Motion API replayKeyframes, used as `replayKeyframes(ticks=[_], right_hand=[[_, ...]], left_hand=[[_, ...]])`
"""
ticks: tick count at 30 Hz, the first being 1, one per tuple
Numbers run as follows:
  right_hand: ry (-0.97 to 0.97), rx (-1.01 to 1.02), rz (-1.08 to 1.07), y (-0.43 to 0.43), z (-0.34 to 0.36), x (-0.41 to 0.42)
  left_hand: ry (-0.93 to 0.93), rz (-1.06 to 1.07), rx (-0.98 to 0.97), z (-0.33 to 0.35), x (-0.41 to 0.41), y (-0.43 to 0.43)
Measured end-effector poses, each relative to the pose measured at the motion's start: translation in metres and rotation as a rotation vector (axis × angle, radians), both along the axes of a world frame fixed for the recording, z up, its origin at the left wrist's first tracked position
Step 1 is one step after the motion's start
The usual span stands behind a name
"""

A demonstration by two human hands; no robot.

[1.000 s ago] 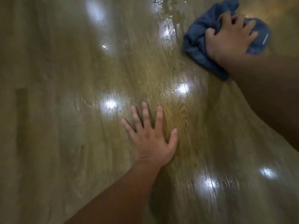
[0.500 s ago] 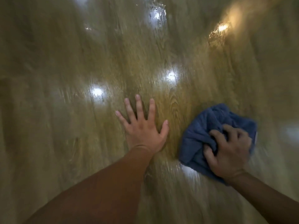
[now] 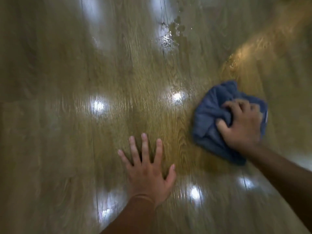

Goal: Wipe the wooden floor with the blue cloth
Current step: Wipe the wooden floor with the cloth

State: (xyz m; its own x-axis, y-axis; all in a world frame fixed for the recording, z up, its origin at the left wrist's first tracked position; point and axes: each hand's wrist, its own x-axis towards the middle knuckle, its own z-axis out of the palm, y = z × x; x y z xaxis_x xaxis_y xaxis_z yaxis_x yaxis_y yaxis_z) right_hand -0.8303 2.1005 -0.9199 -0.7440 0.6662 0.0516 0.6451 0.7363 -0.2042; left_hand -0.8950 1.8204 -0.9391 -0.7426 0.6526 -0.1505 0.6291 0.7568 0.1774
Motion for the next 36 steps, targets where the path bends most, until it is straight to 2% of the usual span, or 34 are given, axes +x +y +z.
replayKeyframes(ticks=[4, 6, 8, 12, 17, 19, 22, 23, 25, 26, 28, 30, 31, 33, 36], right_hand=[[0.015, 0.133, -0.017, 0.084, -0.009, -0.108], [0.022, 0.136, -0.109, 0.088, -0.012, -0.144], [-0.008, 0.11, -0.093, 0.077, -0.014, -0.153], [-0.021, 0.039, 0.144, 0.02, -0.01, -0.11], [0.086, -0.072, 0.346, -0.104, -0.005, 0.053], [0.074, -0.107, 0.539, -0.095, -0.004, 0.087], [0.062, -0.066, 0.754, -0.037, -0.005, 0.058], [0.076, -0.025, 0.749, -0.014, -0.006, 0.035], [0.087, 0.07, 0.589, 0.031, -0.009, -0.022], [0.09, 0.119, 0.44, 0.052, -0.009, -0.057], [0.08, 0.128, 0.003, 0.077, -0.009, -0.132], [0.056, -0.017, -0.403, 0.074, -0.006, -0.199], [0.053, -0.095, -0.479, 0.065, -0.004, -0.223], [0.031, -0.119, -0.33, 0.037, -0.003, -0.248], [-0.013, -0.03, 0.153, -0.016, 0.001, -0.237]], left_hand=[[-0.009, 0.004, 0.03, -0.001, -0.001, 0.004], [-0.016, 0.027, 0.008, 0.001, -0.003, 0.004], [-0.029, 0.027, -0.022, 0.003, -0.003, 0.002], [-0.053, 0.034, -0.054, 0.006, -0.002, 0.003], [-0.047, 0.001, -0.059, 0.002, -0.001, -0.001], [-0.038, -0.012, -0.061, 0.0, -0.002, -0.002], [-0.042, 0.009, -0.031, 0.0, 0.0, -0.003], [-0.04, 0.016, -0.017, 0.0, 0.0, -0.002], [-0.035, 0.031, 0.005, -0.001, 0.0, -0.002], [-0.035, 0.033, 0.015, -0.002, 0.0, -0.002], [-0.016, 0.035, 0.029, -0.003, 0.0, -0.001], [0.006, 0.036, 0.038, -0.004, 0.001, -0.001], [0.013, 0.037, 0.046, -0.004, 0.002, -0.001], [0.026, 0.032, 0.046, -0.004, 0.001, -0.002], [0.036, 0.034, -0.015, -0.004, 0.001, -0.001]])
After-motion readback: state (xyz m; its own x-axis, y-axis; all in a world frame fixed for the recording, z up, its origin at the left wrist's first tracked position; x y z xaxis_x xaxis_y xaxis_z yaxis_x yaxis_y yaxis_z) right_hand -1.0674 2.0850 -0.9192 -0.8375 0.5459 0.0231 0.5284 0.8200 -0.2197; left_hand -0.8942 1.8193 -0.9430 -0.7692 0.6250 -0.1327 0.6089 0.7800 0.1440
